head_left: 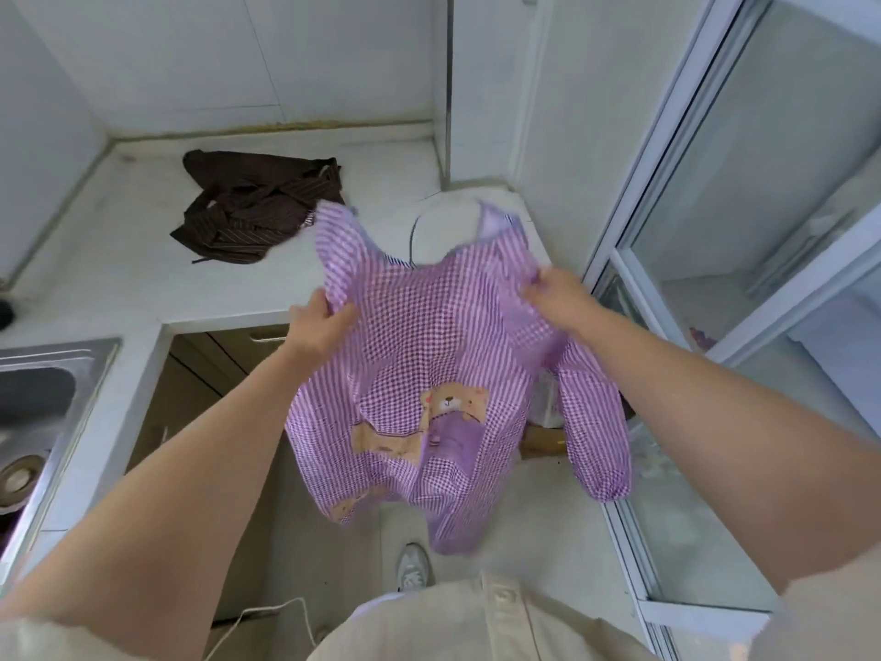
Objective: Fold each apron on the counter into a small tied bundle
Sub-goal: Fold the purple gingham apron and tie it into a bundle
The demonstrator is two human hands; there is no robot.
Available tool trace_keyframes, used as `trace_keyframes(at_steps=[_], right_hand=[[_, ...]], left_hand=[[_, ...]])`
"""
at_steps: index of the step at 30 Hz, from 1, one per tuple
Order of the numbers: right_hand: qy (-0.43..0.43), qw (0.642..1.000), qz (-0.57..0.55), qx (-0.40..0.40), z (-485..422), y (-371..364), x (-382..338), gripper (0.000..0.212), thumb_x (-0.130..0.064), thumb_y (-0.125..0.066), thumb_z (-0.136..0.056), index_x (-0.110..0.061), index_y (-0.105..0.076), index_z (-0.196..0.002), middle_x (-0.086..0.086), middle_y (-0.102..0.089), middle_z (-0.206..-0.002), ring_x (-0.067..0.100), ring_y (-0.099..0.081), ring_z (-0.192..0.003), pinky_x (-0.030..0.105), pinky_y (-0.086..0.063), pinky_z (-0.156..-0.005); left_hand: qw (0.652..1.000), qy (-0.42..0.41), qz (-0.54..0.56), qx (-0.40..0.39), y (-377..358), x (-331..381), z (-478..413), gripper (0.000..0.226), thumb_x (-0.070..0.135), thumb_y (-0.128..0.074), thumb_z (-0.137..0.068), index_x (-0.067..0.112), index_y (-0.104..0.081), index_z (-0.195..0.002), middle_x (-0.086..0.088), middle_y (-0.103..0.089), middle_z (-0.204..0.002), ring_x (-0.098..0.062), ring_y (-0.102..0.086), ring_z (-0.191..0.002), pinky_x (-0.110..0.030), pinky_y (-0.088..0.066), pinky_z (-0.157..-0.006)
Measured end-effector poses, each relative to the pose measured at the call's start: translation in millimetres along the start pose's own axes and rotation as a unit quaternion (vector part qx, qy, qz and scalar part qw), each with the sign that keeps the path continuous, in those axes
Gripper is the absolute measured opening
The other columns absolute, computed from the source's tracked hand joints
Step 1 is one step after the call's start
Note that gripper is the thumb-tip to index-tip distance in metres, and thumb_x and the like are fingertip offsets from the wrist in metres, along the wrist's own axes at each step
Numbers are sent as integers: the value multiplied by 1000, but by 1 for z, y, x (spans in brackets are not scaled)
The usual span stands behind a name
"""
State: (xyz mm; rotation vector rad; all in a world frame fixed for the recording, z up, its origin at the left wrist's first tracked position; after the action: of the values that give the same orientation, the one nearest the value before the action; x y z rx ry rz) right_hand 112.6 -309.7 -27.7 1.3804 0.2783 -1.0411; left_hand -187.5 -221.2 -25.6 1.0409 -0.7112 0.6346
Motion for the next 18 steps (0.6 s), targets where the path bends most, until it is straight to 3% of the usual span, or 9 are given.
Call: trace_keyframes(at_steps=[2, 4, 5, 7, 9, 11, 13, 15, 18], right_hand=[[-52, 969, 88, -223, 18, -20, 12, 28, -17, -63, -94, -8, -62, -120, 12, -63, -117, 29, -60, -110, 38, -50, -95], [-59, 933, 133, -330, 34, -32, 17, 29, -24, -64, -94, -11, -61, -120, 8, -62, -121, 24, -59, -107, 35, -50, -92], [-33, 933, 147, -326, 38, -34, 15, 17, -28, -62, -95, -13, -64, -104, 6, -64, -108, 19, -59, -94, 29, -49, -80], [8, 961, 103, -258, 32, -31, 7, 25, -32, -55, -99, -11, -62, -86, 2, -61, -86, 15, -55, -78, 24, -41, -65], [27, 990, -11, -135, 18, -25, -3, 30, -30, -50, -101, -5, -64, -90, 9, -63, -86, 18, -57, -82, 27, -42, -69], [59, 994, -93, -14, 7, -19, -12, 27, -24, -46, -103, -8, -64, -90, 12, -65, -89, 21, -59, -84, 32, -45, -77], [59, 991, -121, 17, 5, -16, -16, 22, -23, -44, -103, -15, -65, -99, 7, -67, -99, 25, -62, -94, 36, -49, -85], [0, 989, -98, -107, 16, -14, -14, 19, -26, -49, -101, -19, -67, -103, 4, -69, -101, 24, -65, -95, 35, -52, -85], [-91, 936, -9, -340, 39, -12, -1, 18, -16, -54, -99, -10, -68, -107, 8, -71, -102, 22, -67, -91, 32, -55, -80]], left_hand=[[983, 117, -47, -137, -11, -21, 13, 59, 50, -38, -94, 15, -42, -141, -14, -50, -139, -36, -48, -127, -47, -37, -107], [970, 160, 14, -183, -19, -25, 26, 45, 34, -36, -100, 9, -47, -136, -18, -57, -133, -34, -56, -116, -39, -46, -94], [971, 159, 33, -175, -20, -25, 25, 42, 28, -38, -101, 7, -49, -135, -19, -58, -132, -33, -58, -114, -38, -46, -93], [975, 133, 67, -163, -19, -14, 26, 47, 37, -50, -93, 10, -54, -131, -17, -57, -134, -34, -58, -115, -43, -44, -100], [980, 82, 134, -119, -17, 0, 22, 56, 46, -58, -81, 12, -58, -126, -14, -59, -131, -33, -59, -113, -49, -44, -103], [975, 37, 209, -63, -17, 13, 20, 36, 30, -53, -92, 10, -58, -122, -13, -65, -118, -30, -63, -105, -43, -51, -92], [975, 11, 220, -38, -18, 14, 20, 23, 16, -50, -97, 10, -57, -118, -11, -66, -110, -26, -65, -96, -35, -53, -77], [985, 14, 153, -74, -19, 5, 23, 20, 14, -54, -97, 6, -58, -115, -12, -67, -108, -26, -67, -91, -36, -55, -75], [987, 48, 82, -132, -17, -13, 27, 24, 18, -56, -97, 6, -64, -117, -11, -71, -104, -28, -70, -94, -44, -56, -87]])
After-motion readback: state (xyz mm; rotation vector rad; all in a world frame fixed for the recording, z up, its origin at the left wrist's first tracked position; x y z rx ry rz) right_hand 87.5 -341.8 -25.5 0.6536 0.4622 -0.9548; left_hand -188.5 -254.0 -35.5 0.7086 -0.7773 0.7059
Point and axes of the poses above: each hand's wrist, its own z-axis away from the middle knuckle, its own y-axis out of the back of the hand, x = y × z, the point moved 1 cm from there along -z, towards the middle knuckle
